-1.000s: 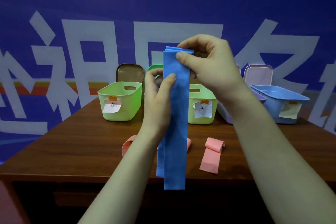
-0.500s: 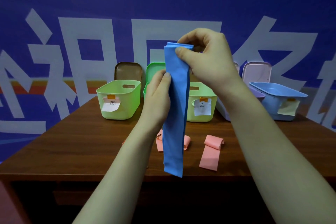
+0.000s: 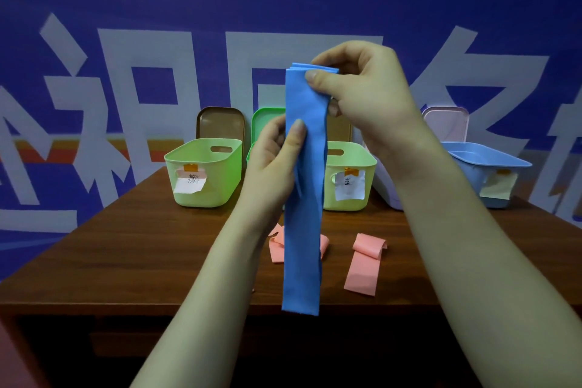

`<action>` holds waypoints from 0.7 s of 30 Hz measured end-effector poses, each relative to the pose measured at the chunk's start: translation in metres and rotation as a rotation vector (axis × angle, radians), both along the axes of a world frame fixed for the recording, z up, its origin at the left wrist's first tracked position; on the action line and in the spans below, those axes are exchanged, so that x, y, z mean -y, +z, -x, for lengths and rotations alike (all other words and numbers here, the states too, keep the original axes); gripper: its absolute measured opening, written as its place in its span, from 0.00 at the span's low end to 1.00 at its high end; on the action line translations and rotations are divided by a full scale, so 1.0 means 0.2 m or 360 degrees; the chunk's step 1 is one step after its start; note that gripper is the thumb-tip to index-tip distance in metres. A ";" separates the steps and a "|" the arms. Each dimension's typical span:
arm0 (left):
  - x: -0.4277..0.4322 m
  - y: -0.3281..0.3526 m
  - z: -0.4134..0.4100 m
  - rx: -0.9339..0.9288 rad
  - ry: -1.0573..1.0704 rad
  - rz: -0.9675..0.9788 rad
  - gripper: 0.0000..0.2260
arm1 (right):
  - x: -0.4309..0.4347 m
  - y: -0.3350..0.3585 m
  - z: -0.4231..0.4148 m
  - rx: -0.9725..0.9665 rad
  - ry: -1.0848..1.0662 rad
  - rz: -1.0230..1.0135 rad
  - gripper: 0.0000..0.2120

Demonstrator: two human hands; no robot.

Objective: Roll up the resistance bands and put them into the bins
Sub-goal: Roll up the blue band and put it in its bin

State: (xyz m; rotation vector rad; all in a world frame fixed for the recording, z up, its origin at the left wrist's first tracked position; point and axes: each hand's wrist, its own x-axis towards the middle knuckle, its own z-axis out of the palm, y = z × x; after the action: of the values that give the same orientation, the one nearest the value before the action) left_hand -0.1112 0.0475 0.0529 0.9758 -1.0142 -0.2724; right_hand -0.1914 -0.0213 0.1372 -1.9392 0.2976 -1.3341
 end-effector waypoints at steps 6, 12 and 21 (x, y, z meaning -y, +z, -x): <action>-0.01 0.00 -0.03 0.0078 0.0001 -0.0056 0.08 | 0.02 0.01 0.00 -0.0041 -0.0021 0.0043 0.03; -0.03 0.03 -0.02 0.0113 0.0042 -0.0019 0.10 | 0.05 -0.01 0.03 0.0039 0.0169 0.0024 0.04; -0.05 0.05 0.01 -0.0023 0.0110 0.0157 0.07 | 0.08 -0.19 0.01 -0.0064 0.0660 -0.0393 0.11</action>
State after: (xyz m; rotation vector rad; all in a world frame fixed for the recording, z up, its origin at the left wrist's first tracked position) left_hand -0.1127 0.0569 0.0630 0.9161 -0.9697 -0.1699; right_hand -0.1942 -0.0374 0.1001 -1.7054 0.0676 -0.9416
